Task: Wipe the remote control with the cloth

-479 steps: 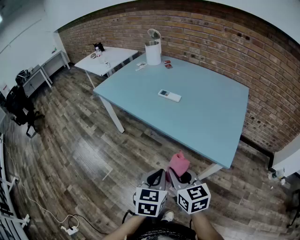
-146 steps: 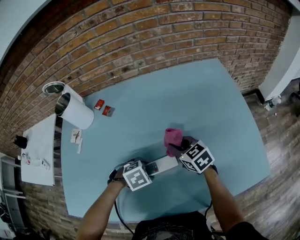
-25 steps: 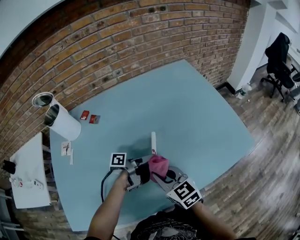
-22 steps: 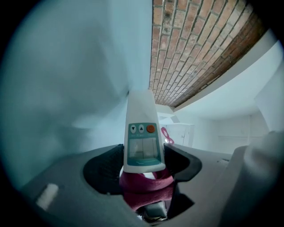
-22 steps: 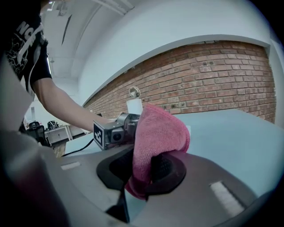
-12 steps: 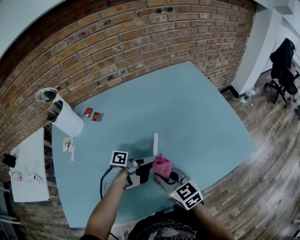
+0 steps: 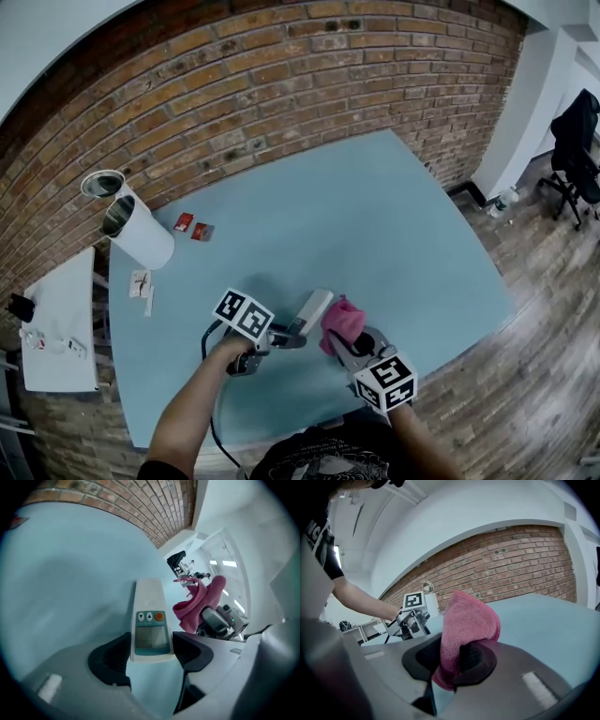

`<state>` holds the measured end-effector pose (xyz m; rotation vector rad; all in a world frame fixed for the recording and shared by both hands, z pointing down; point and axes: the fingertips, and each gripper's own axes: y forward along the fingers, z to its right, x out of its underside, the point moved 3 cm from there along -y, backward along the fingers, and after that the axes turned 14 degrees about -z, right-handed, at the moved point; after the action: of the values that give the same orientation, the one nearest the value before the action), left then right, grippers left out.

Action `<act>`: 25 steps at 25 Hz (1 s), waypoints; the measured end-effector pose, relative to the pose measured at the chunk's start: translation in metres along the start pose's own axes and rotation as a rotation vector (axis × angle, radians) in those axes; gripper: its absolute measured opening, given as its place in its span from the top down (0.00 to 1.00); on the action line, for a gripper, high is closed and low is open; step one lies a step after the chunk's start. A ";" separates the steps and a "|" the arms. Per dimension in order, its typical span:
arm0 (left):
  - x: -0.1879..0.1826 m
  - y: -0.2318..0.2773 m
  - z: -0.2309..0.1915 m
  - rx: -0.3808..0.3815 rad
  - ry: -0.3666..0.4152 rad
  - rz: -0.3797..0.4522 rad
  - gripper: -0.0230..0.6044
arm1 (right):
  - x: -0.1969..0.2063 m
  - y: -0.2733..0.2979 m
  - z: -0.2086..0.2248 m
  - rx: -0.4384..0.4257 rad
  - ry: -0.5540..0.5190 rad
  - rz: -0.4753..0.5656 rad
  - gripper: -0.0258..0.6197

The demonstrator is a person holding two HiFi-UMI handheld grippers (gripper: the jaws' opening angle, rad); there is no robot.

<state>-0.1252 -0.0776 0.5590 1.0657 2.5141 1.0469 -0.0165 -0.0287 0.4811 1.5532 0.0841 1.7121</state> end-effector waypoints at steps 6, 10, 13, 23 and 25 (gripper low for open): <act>0.004 0.008 0.002 -0.254 0.233 -0.214 0.51 | -0.004 0.001 0.009 -0.026 -0.007 -0.001 0.86; 0.001 0.005 -0.005 -0.426 0.322 -0.308 0.51 | -0.008 0.001 0.017 -0.057 -0.018 -0.006 0.86; 0.000 -0.001 -0.016 -0.566 0.375 -0.387 0.51 | -0.007 0.004 0.021 -0.085 -0.025 -0.010 0.86; -0.001 -0.008 -0.028 -0.788 0.474 -0.439 0.50 | -0.010 0.013 0.032 -0.206 -0.061 -0.037 0.86; -0.001 -0.011 -0.029 -0.812 0.450 -0.412 0.48 | -0.010 0.014 0.035 -0.229 -0.072 -0.047 0.86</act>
<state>-0.1428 -0.0988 0.5723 0.0850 2.0534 2.0431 0.0053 -0.0597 0.4889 1.4289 -0.1081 1.5688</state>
